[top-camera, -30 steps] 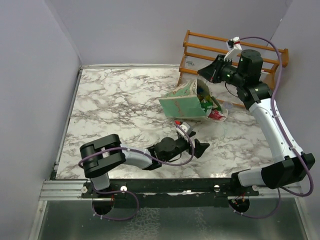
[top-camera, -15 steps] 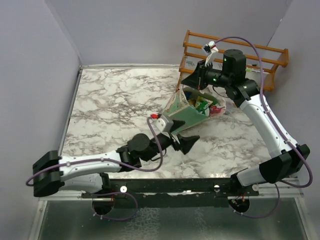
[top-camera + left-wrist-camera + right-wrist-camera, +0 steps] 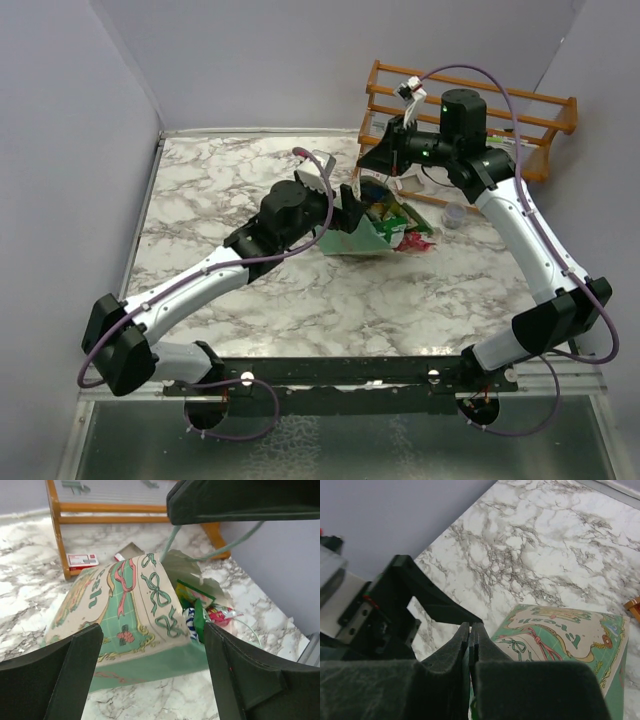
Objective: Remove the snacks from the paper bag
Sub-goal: Place the paper bag at the center of the board.
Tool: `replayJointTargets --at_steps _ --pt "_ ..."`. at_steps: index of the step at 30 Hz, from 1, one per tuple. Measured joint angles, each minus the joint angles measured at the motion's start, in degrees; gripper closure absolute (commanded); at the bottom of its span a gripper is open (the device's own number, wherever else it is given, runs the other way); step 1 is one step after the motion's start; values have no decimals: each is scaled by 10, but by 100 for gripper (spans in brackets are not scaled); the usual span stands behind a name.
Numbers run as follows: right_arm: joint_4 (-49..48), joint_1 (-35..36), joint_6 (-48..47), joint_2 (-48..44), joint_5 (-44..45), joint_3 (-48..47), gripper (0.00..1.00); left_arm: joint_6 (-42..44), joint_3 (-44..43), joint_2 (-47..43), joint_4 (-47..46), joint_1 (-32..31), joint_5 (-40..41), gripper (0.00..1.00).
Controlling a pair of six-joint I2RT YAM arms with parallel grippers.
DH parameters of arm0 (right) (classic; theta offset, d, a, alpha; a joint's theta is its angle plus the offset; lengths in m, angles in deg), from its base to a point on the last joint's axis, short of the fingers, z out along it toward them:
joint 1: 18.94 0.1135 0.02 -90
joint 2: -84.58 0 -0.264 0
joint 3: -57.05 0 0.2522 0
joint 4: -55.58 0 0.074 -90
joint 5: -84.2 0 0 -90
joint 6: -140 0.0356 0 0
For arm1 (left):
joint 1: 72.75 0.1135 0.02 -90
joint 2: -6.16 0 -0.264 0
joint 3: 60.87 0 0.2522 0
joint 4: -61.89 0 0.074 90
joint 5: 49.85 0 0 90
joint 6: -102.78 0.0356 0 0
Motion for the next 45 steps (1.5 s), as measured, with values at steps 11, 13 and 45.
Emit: replayJointTargets --at_steps 11,13,45 --pt "20 14 -16 4 -11 -8 98 -26 -70 89 25 50 -50 39" --pt "22 15 -19 4 -11 -8 97 -27 -87 96 29 55 -50 40" --pt "20 24 -14 -96 141 51 7 -60 -52 103 -97 55 -87 100"
